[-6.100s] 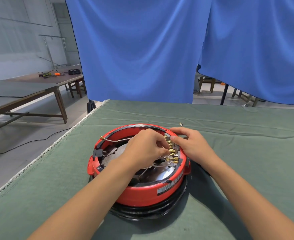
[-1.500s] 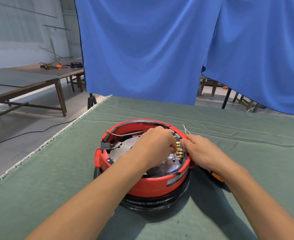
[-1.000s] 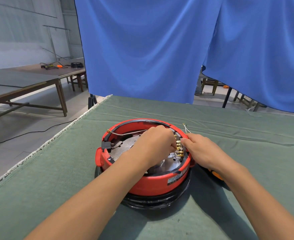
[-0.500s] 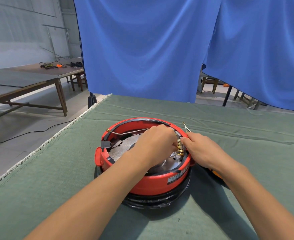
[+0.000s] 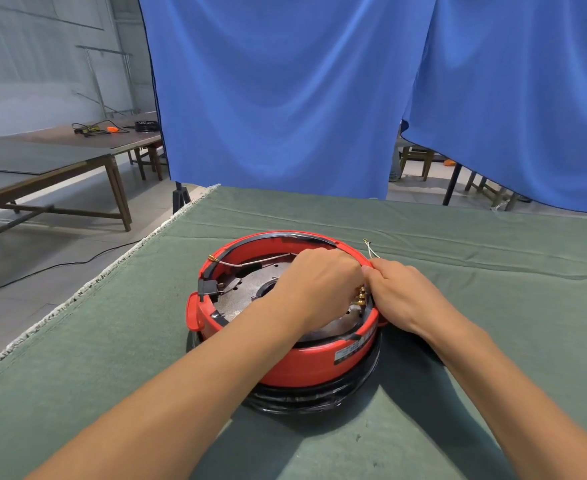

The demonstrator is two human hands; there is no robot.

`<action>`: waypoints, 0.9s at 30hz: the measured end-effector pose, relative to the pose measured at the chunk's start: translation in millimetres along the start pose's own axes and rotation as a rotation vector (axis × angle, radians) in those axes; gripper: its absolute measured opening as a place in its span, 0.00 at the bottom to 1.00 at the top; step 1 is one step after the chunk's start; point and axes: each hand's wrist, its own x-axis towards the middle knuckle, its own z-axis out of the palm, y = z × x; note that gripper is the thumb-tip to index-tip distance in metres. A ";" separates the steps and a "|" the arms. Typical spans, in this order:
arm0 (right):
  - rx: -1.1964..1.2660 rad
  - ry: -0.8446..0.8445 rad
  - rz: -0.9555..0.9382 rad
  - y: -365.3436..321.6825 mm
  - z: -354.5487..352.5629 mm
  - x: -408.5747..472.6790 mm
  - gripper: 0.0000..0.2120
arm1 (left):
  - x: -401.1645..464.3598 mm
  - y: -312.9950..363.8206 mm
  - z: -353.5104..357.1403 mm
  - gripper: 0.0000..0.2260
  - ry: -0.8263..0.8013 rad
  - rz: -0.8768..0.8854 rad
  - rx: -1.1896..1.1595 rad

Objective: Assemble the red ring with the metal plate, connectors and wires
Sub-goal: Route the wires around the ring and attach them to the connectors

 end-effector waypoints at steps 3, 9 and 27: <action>0.097 0.050 0.001 3.0 1.8 -1.6 0.16 | 0.0 0.8 0.7 0.09 0.001 -0.063 -0.112; 0.259 0.060 0.019 8.9 2.4 -2.8 0.16 | -18.2 -5.3 -1.9 0.12 0.169 -0.279 -0.420; 0.252 -0.415 0.112 -0.4 -30.7 -11.3 0.24 | -7.5 -28.4 -16.3 0.23 -0.175 -0.785 -0.767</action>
